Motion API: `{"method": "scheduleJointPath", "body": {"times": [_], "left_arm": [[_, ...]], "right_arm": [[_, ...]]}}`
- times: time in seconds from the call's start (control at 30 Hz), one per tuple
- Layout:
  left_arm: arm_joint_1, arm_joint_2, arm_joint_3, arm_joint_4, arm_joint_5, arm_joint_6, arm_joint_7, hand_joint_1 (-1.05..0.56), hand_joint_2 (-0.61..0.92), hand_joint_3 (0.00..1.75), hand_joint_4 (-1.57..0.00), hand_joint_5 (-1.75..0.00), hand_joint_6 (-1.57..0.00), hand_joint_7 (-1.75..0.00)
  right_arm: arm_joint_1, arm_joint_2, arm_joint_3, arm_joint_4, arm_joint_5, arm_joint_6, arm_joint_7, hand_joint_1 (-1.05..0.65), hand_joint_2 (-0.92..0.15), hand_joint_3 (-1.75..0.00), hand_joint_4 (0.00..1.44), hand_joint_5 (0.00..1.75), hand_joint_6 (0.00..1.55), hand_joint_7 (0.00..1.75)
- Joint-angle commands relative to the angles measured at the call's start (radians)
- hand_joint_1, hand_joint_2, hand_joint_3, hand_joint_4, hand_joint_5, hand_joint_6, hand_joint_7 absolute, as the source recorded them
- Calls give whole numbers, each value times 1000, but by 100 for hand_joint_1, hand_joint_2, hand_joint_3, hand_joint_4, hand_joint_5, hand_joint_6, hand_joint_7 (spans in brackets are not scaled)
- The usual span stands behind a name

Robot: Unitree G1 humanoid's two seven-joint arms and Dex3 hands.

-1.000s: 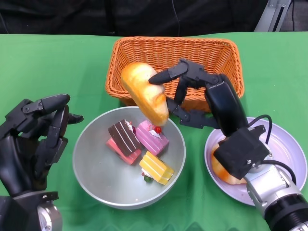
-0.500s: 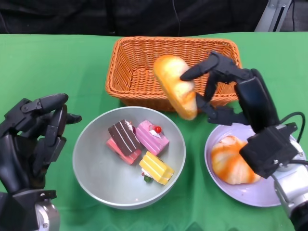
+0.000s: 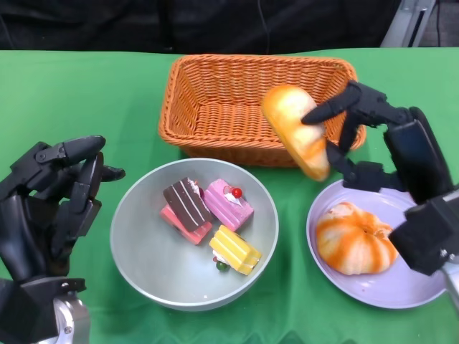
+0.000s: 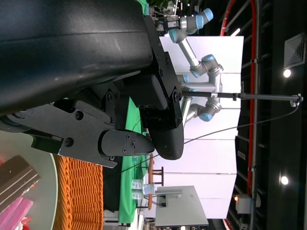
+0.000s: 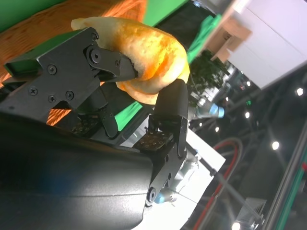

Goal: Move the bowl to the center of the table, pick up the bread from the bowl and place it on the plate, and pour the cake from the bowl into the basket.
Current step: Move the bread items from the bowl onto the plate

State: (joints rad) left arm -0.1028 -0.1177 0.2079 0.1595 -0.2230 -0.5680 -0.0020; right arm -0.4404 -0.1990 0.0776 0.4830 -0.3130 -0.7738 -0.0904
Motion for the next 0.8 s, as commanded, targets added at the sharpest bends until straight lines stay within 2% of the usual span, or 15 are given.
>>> {"method": "scheduleJointPath", "body": {"times": [0.03,0.17,0.47,0.6,0.8], "left_arm": [[-7,19,11,2,-1,7,3,-15,92,35,-92,-107,-110,-51],[-9,22,15,2,-14,19,-5,-16,92,34,-92,-108,-110,-51],[-8,25,16,-6,-17,32,-5,-16,92,32,-91,-109,-110,-52],[-7,26,15,-10,-12,39,-2,-16,92,31,-91,-109,-110,-51],[-8,27,14,-17,-15,45,-6,-16,92,32,-91,-110,-110,-52]], "right_arm": [[18,-63,-41,20,-27,-55,-48,-3,-56,-98,73,173,74,131],[28,-116,-59,56,-65,-104,-94,0,-54,-100,71,173,74,130],[67,-186,-89,111,-132,-177,-199,5,-57,-96,76,162,76,128],[90,-219,-92,135,-167,-188,-241,5,-54,-99,75,167,76,127],[119,-243,-80,173,-194,-199,-270,4,-52,-99,72,172,73,128]]}}
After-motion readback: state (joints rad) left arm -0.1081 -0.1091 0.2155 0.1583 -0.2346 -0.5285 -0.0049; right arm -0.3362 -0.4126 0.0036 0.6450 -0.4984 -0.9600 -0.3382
